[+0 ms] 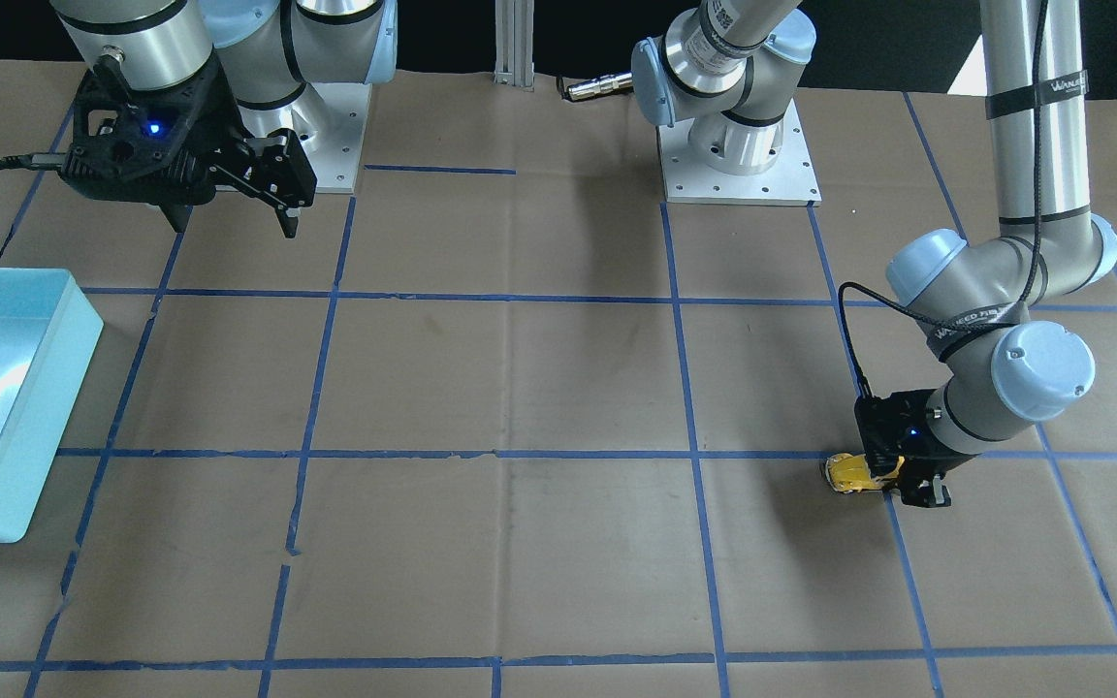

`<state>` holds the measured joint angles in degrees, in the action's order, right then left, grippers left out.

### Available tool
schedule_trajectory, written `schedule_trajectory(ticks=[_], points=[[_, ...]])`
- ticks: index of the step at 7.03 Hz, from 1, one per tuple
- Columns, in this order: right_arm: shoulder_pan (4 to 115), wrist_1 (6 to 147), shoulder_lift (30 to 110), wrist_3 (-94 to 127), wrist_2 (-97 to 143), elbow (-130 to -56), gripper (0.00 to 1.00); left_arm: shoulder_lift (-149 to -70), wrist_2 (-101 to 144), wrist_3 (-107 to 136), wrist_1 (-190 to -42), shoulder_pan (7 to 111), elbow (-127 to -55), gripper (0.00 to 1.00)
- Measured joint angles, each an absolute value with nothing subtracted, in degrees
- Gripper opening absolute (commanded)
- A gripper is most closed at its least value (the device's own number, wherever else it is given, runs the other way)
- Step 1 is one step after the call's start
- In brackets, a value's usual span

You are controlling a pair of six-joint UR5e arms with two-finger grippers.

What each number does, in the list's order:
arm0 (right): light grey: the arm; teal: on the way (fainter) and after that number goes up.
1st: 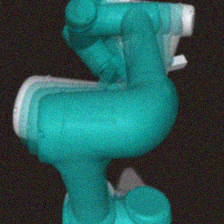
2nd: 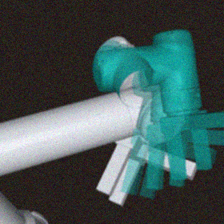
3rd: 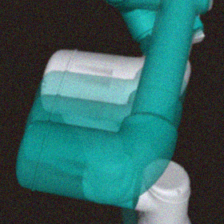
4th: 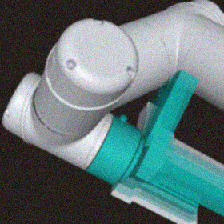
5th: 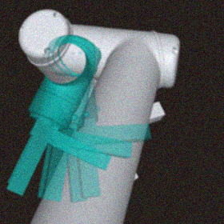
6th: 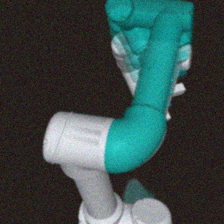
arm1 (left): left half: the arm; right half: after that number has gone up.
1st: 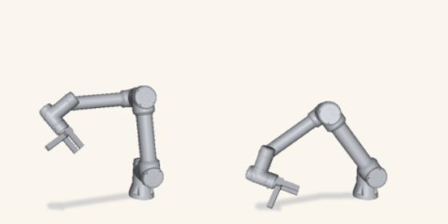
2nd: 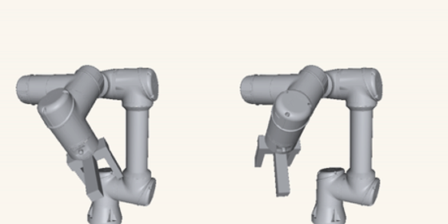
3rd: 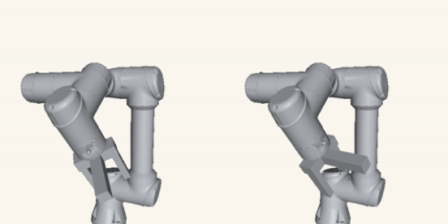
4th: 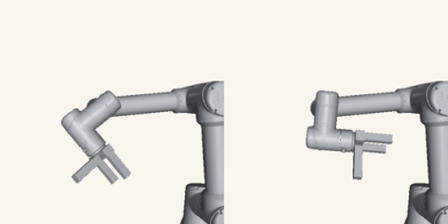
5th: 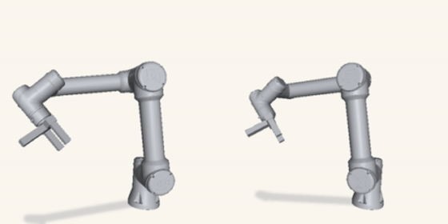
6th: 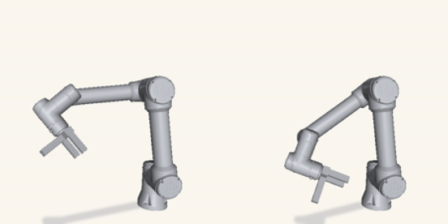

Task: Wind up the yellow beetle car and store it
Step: 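Keep dragging the car backward along the table with the left gripper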

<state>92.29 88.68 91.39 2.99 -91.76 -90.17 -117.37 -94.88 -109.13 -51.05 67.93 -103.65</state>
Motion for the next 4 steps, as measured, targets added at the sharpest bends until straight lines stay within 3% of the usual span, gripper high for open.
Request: schedule_trajectory(ticks=[4], points=[[92.25, 88.68, 91.32, 2.99, -91.76, -90.20, 0.99, -117.53, -94.81, -110.70, -51.07, 66.04, -103.46, 0.00]])
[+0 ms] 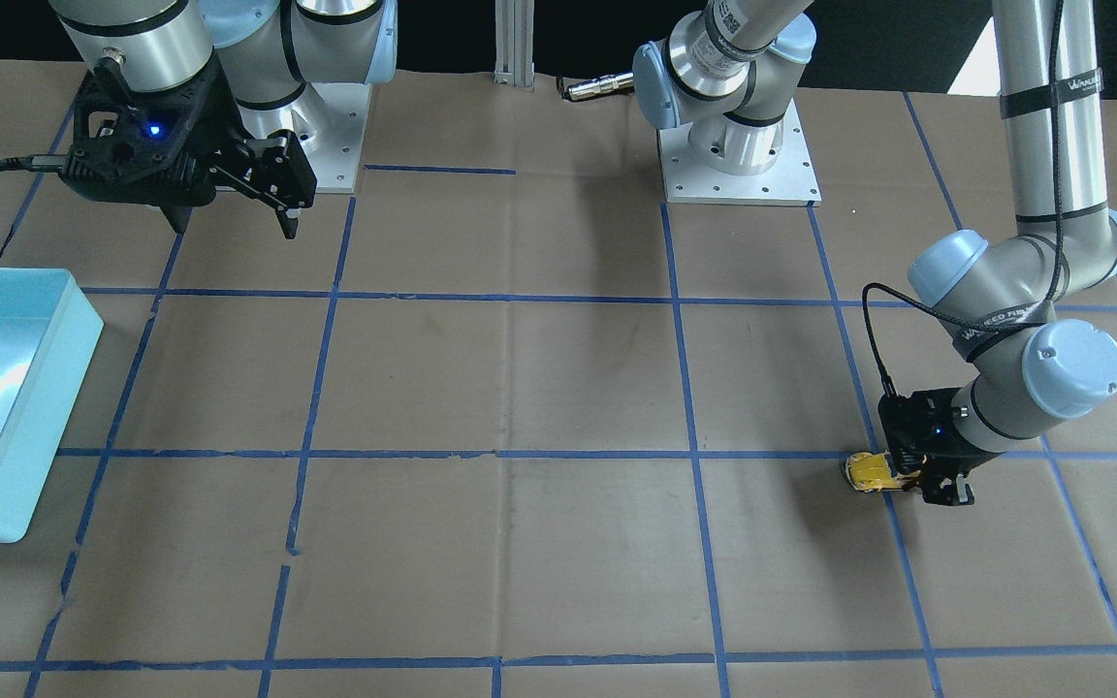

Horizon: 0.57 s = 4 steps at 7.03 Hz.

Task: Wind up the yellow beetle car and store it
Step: 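Keep dragging the car backward along the table with the left gripper, then open the left gripper and lift off, releasing the car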

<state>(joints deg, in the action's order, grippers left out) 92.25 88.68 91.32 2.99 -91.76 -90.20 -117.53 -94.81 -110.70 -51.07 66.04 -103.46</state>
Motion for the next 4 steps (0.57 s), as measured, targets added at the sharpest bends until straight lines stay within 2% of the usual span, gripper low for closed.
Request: schedule_trajectory(ticks=[1, 2, 4], points=[[92.26, 88.68, 91.32, 2.99, -91.76, -90.19, 0.99, -117.55, -94.77, -111.37, -51.11, 65.10, -103.49, 0.84], [92.26, 88.68, 91.32, 2.99, -91.76, -90.18, 0.99, -117.54, -94.78, -111.68, -51.25, 64.64, -103.51, 1.00], [92.26, 88.68, 91.32, 2.99, -91.76, -90.18, 0.99, -116.94, -94.84, -111.41, -51.58, 64.78, -103.24, 1.00]])
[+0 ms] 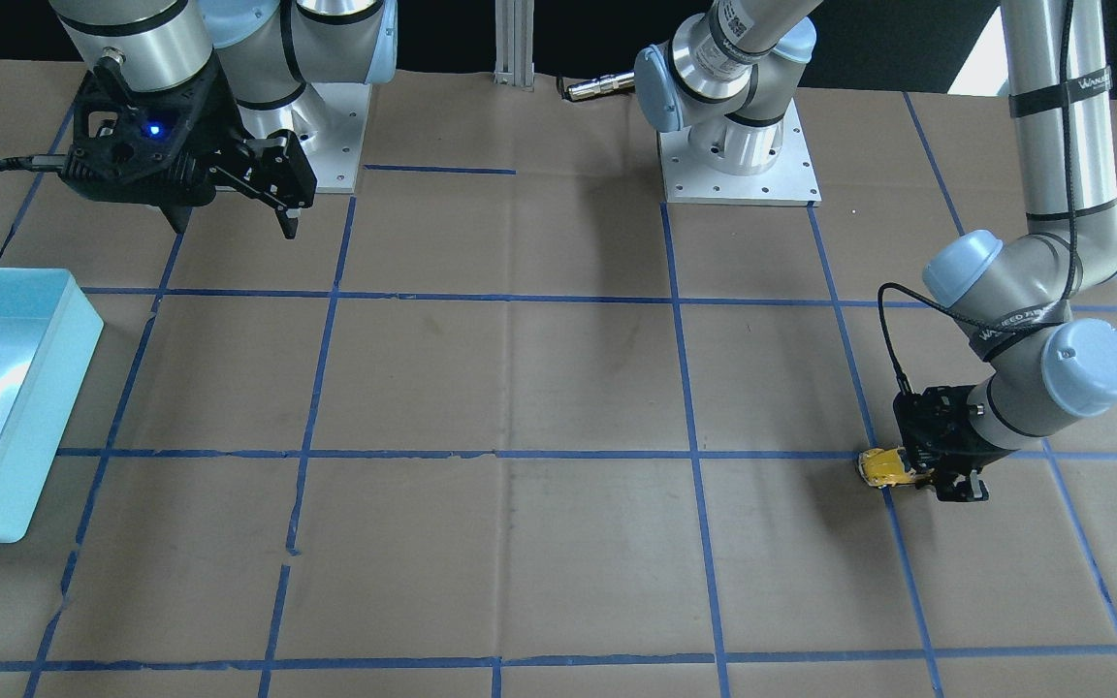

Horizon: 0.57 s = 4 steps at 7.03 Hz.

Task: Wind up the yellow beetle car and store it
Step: 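Open the left gripper and lift off, releasing the car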

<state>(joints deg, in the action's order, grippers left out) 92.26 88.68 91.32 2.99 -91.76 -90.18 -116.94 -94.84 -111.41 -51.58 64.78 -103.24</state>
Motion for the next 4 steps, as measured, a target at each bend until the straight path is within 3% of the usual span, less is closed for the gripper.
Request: schedule_trajectory(ticks=[4], points=[[92.25, 88.68, 91.32, 2.99, -91.76, -90.21, 0.99, -114.80, -92.16, -110.14, -52.11, 65.23, -101.95, 0.99]])
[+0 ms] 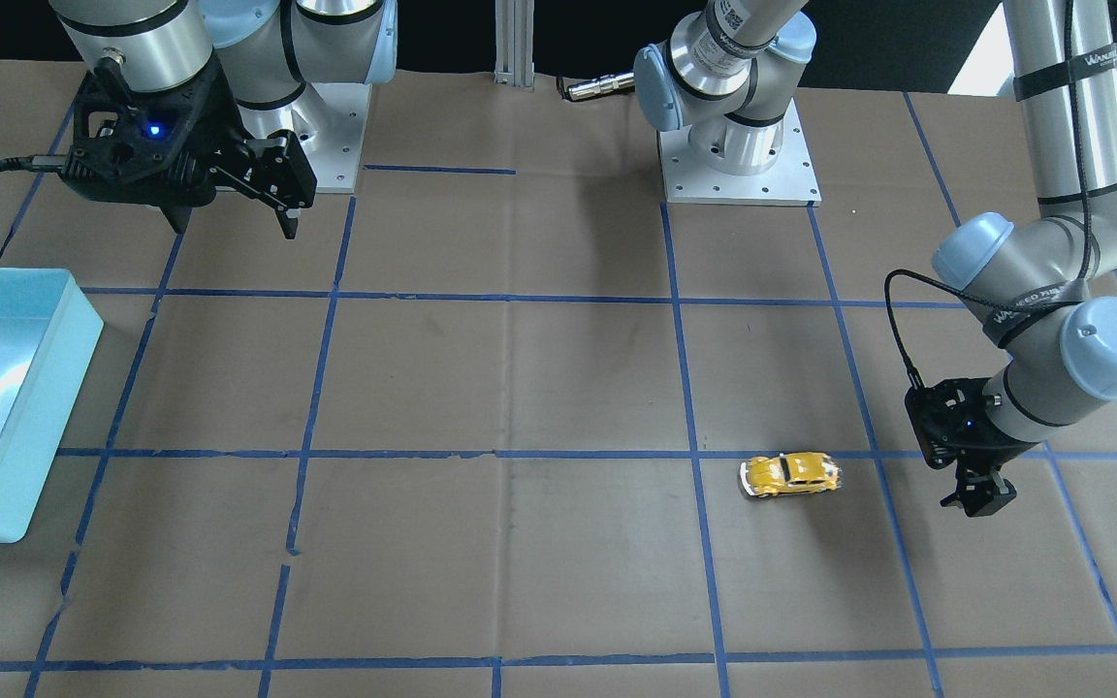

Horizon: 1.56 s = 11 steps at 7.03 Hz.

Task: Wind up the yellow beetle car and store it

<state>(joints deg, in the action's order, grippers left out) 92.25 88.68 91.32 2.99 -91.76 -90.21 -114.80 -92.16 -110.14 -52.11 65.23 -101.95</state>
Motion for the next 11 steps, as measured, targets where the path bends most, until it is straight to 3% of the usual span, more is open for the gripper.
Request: schedule_trajectory(ticks=[2, 6, 11], points=[[92.21, 88.68, 91.32, 2.99, -91.76, -90.20, 0.99, -111.82, -86.76, -100.05, -54.97, 67.31, -101.04, 0.99], [92.21, 88.68, 91.32, 2.99, -91.76, -90.18, 0.99, -104.58, -83.33, -55.83, -58.01, 81.57, -100.20, 0.99], [92.20, 88.68, 91.32, 2.99, -91.76, -90.25, 0.99, -103.08, -84.16, -7.70, -71.58, 91.58, -94.66, 1.00]])
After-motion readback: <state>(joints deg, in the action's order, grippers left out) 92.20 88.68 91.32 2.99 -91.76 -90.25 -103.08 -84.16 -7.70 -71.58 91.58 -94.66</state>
